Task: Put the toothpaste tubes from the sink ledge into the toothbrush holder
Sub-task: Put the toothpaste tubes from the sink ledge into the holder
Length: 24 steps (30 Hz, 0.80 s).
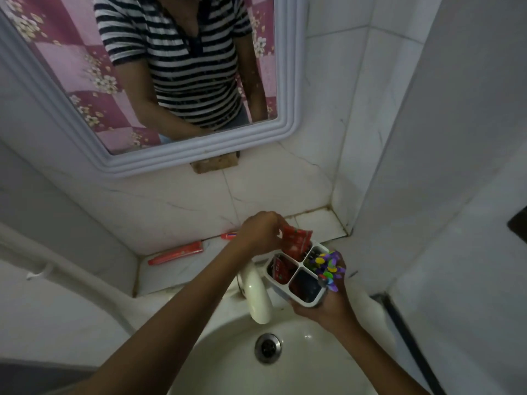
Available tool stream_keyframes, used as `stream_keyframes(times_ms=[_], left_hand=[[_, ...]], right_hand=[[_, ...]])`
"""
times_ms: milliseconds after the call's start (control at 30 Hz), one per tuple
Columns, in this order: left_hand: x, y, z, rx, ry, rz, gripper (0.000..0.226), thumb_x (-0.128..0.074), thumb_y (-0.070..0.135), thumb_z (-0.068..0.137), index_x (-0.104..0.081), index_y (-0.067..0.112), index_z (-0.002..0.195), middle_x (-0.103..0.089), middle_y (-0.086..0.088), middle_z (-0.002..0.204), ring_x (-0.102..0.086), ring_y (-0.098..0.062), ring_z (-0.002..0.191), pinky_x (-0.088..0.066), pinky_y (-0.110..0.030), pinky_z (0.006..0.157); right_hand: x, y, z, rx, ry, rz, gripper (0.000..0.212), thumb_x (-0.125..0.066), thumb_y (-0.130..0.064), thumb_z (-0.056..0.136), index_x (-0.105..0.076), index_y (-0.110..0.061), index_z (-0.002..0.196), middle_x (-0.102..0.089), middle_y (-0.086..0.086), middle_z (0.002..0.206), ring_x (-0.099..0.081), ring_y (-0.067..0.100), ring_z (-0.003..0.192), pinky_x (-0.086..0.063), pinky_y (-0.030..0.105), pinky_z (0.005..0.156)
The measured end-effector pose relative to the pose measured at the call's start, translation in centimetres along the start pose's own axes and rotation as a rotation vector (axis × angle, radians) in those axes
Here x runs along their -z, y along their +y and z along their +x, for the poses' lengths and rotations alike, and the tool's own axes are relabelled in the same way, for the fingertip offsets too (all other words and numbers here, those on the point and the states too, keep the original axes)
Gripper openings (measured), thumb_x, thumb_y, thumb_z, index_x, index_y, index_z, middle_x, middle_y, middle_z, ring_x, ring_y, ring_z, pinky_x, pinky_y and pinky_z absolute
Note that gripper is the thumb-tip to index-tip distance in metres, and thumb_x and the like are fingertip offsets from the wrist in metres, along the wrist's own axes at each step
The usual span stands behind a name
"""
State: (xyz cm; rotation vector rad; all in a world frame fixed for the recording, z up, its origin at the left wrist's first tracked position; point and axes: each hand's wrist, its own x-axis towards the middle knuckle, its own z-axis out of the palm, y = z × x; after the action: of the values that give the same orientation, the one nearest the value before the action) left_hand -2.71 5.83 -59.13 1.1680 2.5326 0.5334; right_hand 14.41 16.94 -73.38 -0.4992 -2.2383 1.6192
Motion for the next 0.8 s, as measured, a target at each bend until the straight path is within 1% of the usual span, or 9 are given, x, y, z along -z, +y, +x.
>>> stream_keyframes(times_ms=[100, 200, 267, 333, 400, 467, 567, 700, 800], left_hand=[[-0.2, -1.7, 0.1, 0.006, -0.085, -0.071, 0.019, -0.085, 0.034, 0.067, -0.068, 0.034, 0.077, -0.06, 0.015, 0.088, -0.06, -0.01, 0.084, -0.053, -0.032, 0.079], [0.9, -4.1, 0.6, 0.058, -0.133, -0.277, 0.033, -0.081, 0.018, 0.072, -0.073, 0.025, 0.103, -0.069, 0.004, 0.104, -0.062, -0.012, 0.087, -0.051, -0.028, 0.082], [0.9, -6.4, 1.1, 0.154, -0.006, -0.332, 0.034, -0.074, 0.007, 0.077, -0.07, 0.024, 0.105, -0.068, -0.002, 0.111, -0.061, -0.015, 0.092, -0.051, -0.032, 0.088], [-0.4, -9.3, 1.6, 0.237, 0.059, -0.074, 0.034, -0.066, 0.013, 0.081, -0.067, 0.025, 0.113, -0.062, -0.001, 0.127, -0.058, -0.02, 0.111, -0.048, -0.034, 0.099], [-2.1, -11.3, 1.7, 0.236, -0.015, 0.21, 0.045, -0.058, 0.035, 0.083, -0.062, 0.023, 0.126, -0.057, -0.001, 0.137, -0.051, -0.022, 0.128, -0.043, -0.036, 0.106], [-3.6, -12.5, 1.8, 0.181, -0.102, 0.394, 0.051, -0.057, 0.041, 0.083, -0.059, 0.02, 0.129, -0.059, -0.005, 0.134, -0.053, -0.027, 0.127, -0.047, -0.041, 0.101], [-4.7, -13.0, 2.0, 0.141, -0.07, 0.514, 0.034, -0.059, 0.03, 0.087, -0.06, 0.017, 0.119, -0.063, -0.009, 0.121, -0.059, -0.03, 0.114, -0.052, -0.042, 0.089], [-2.6, -11.5, 1.4, 0.205, -0.054, 0.243, 0.028, -0.072, 0.026, 0.079, -0.064, 0.012, 0.102, -0.068, -0.008, 0.105, -0.063, -0.026, 0.098, -0.049, -0.032, 0.078], [1.5, -7.7, -0.2, 0.34, 0.216, -0.375, 0.032, -0.078, 0.005, 0.072, -0.058, 0.014, 0.096, -0.069, -0.004, 0.09, -0.067, -0.019, 0.081, -0.053, -0.028, 0.069]], right_hand=[[0.0, 0.7, -0.3, -0.029, -0.006, 0.016, 0.113, -0.103, -0.019, 0.05, -0.035, -0.003, 0.139, -0.06, 0.009, 0.133, -0.063, 0.021, 0.123, -0.06, 0.048, 0.095], [-0.1, 1.1, -0.4, -0.029, -0.017, 0.039, 0.112, -0.101, -0.017, 0.05, -0.035, -0.001, 0.139, -0.059, 0.012, 0.134, -0.062, 0.02, 0.124, -0.059, 0.045, 0.097], [0.0, 1.2, -0.4, -0.032, -0.02, 0.052, 0.117, -0.102, -0.017, 0.049, -0.032, -0.001, 0.142, -0.056, 0.014, 0.137, -0.06, 0.022, 0.128, -0.058, 0.046, 0.099], [-0.1, 1.4, -0.3, -0.03, -0.005, 0.06, 0.122, -0.102, -0.016, 0.048, -0.027, -0.004, 0.144, -0.053, 0.014, 0.14, -0.058, 0.024, 0.13, -0.057, 0.044, 0.1], [-0.1, 1.8, -0.2, -0.047, -0.005, 0.068, 0.125, -0.103, -0.013, 0.048, -0.025, -0.007, 0.145, -0.052, 0.013, 0.142, -0.057, 0.025, 0.132, -0.057, 0.048, 0.101], [-0.1, 2.1, -0.2, -0.069, -0.022, 0.072, 0.125, -0.103, -0.014, 0.048, -0.026, -0.007, 0.146, -0.052, 0.012, 0.143, -0.056, 0.025, 0.132, -0.056, 0.052, 0.1], [-0.2, 2.3, -0.2, -0.078, -0.04, 0.066, 0.125, -0.103, -0.014, 0.049, -0.026, -0.005, 0.147, -0.052, 0.013, 0.143, -0.056, 0.024, 0.133, -0.056, 0.052, 0.1], [0.0, 2.0, -0.2, -0.06, -0.036, 0.082, 0.127, -0.103, -0.011, 0.048, -0.023, -0.008, 0.147, -0.049, 0.012, 0.145, -0.055, 0.025, 0.134, -0.056, 0.052, 0.1], [0.0, 1.8, -0.2, -0.029, -0.033, 0.086, 0.126, -0.102, -0.013, 0.048, -0.023, -0.008, 0.146, -0.05, 0.012, 0.143, -0.055, 0.025, 0.133, -0.057, 0.047, 0.1]])
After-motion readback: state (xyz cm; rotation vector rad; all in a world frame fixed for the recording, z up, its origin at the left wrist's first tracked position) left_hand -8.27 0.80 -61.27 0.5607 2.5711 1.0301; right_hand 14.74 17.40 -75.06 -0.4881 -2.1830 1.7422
